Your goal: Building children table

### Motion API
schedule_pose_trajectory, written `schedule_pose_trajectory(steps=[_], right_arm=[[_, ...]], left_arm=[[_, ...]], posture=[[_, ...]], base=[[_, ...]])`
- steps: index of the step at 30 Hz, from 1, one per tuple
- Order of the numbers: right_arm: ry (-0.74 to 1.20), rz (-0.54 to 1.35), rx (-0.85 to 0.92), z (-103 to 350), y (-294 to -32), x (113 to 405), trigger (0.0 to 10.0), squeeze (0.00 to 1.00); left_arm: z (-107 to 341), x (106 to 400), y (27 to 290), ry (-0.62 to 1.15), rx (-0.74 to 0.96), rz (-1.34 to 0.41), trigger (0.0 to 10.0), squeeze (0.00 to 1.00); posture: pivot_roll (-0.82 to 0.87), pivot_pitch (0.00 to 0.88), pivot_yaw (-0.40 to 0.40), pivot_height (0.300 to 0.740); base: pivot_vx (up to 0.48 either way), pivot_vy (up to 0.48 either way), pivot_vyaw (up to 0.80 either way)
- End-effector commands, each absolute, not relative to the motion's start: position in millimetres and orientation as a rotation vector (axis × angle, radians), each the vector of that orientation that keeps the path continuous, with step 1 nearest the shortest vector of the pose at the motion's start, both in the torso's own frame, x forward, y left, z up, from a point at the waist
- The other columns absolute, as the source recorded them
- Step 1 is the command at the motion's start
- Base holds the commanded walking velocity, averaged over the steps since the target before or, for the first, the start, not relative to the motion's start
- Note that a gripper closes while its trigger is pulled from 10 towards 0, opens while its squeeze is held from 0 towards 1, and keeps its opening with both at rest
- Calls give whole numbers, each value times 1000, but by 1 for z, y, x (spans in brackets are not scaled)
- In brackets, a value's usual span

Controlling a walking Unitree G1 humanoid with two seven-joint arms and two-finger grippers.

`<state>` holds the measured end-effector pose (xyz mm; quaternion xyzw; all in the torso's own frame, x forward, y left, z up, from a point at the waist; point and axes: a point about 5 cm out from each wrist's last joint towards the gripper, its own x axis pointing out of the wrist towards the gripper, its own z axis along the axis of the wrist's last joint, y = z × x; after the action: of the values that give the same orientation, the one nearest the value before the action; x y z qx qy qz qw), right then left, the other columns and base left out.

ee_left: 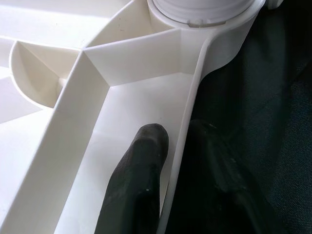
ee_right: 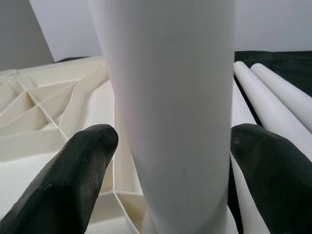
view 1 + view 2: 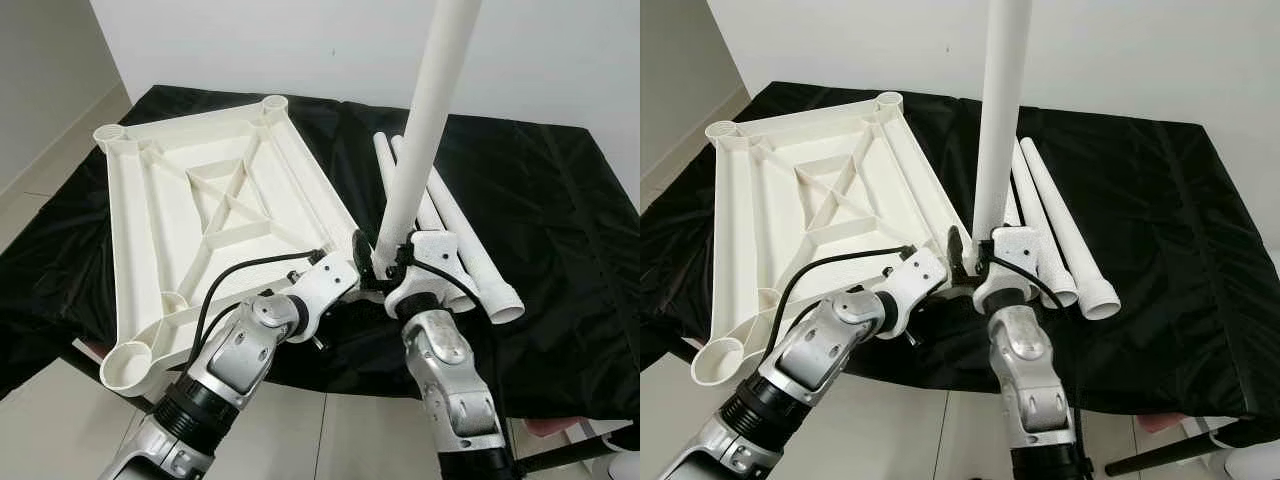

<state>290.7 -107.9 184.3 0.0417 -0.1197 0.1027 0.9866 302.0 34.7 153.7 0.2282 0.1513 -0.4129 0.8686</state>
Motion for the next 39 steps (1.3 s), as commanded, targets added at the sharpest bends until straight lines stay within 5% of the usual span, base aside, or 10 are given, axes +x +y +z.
schedule_pose_trajectory(steps=[1, 2, 3, 4, 5, 15, 39], right_arm=[[-248, 229, 99, 183, -108, 289, 10000, 1000], [-249, 238, 96, 183, -109, 289, 10000, 1000], [-253, 264, 87, 182, -112, 289, 10000, 592], [-253, 264, 87, 182, -112, 289, 10000, 592], [-251, 308, 109, 182, -116, 289, 10000, 0], [-240, 615, 114, 185, -140, 292, 10000, 0], [-210, 867, -104, 191, -167, 327, 10000, 0]], left_arm=[[129, 295, 34, 427, 478, -901, 10000, 0], [129, 295, 34, 427, 478, -901, 10000, 0], [129, 295, 34, 428, 479, -901, 10000, 0], [129, 295, 34, 428, 479, -901, 10000, 0], [129, 295, 35, 428, 479, -901, 10000, 0], [129, 295, 36, 431, 484, -907, 10000, 0], [124, 287, 36, 450, 507, -935, 10000, 0]], posture=[[-100, 134, 24, 740], [-100, 134, 24, 740], [-102, 136, 25, 740], [-102, 136, 25, 740], [-102, 139, 27, 740], [-101, 143, 40, 740], [-86, 136, 44, 740]], base=[[0, 0, 0], [0, 0, 0], [0, 0, 0], [0, 0, 0], [0, 0, 0], [0, 0, 0], [0, 0, 0]])
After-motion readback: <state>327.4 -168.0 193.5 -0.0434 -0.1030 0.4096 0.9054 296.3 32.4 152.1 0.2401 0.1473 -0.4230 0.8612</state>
